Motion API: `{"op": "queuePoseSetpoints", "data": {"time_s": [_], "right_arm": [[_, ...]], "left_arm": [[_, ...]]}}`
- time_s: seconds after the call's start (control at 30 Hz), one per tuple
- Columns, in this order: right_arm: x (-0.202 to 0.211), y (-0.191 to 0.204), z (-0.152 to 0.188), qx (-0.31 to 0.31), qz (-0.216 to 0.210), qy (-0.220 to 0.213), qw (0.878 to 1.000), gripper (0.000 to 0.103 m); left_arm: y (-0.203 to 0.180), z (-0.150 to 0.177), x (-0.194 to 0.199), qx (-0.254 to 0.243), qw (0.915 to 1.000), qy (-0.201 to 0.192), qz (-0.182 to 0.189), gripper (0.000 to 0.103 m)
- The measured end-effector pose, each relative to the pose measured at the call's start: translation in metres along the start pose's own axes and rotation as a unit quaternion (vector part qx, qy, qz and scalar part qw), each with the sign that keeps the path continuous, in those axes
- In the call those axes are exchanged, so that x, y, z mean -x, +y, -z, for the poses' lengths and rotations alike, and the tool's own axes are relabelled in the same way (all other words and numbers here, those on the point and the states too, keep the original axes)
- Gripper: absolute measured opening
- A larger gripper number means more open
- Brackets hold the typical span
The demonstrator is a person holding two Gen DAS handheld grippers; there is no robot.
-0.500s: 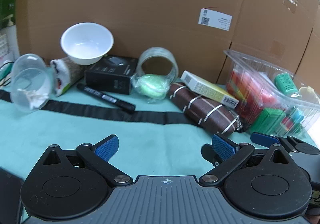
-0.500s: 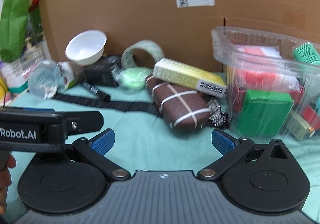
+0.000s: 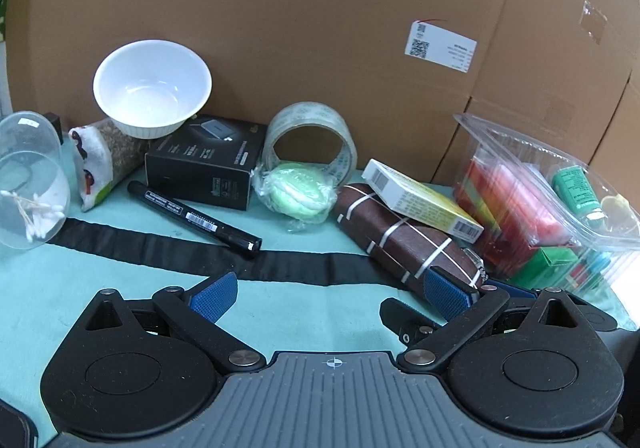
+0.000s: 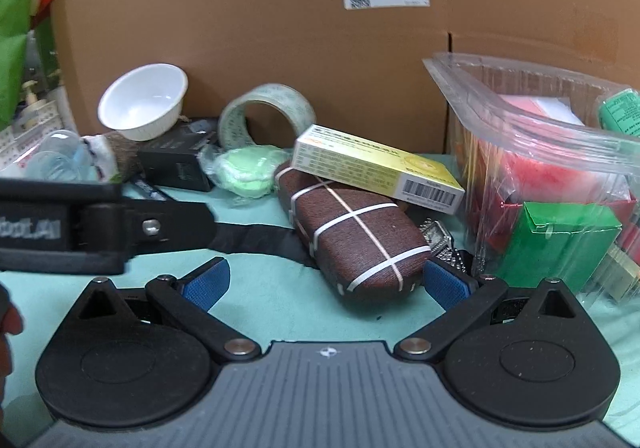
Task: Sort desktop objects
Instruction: 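Move the left gripper toward the brown striped glasses case, then close the left gripper on the brown glasses case and lift it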
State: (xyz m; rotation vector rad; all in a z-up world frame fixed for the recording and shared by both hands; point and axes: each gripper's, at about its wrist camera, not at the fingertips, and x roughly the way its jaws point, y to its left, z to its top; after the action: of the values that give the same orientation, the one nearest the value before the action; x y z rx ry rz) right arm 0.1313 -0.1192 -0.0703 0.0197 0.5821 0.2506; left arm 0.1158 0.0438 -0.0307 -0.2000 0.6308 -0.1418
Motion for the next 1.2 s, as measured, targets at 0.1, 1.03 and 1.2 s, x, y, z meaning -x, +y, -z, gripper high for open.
{"op": "queuePoseSetpoints", "data": {"time_s": [0.1,1.03,1.2], "right_arm": [[-0.007,0.002,-0.001,0.001,0.014,0.012,1.0,0.103],[-0.027,0.009,-0.004,0.014,-0.029,0.025,0.999,0.067],[-0.017,0.008,0.004,0.017,-0.032,0.028,0.999,0.067]], "left_arm": [[0.005,-0.002,-0.002,0.006,1.0,0.0,0.002,0.103],[-0.004,-0.032,-0.085,0.031,0.9866,0.107,0.119,0.072],[-0.01,-0.026,-0.082,0.027,0.9868,0.109,0.116,0.06]]}}
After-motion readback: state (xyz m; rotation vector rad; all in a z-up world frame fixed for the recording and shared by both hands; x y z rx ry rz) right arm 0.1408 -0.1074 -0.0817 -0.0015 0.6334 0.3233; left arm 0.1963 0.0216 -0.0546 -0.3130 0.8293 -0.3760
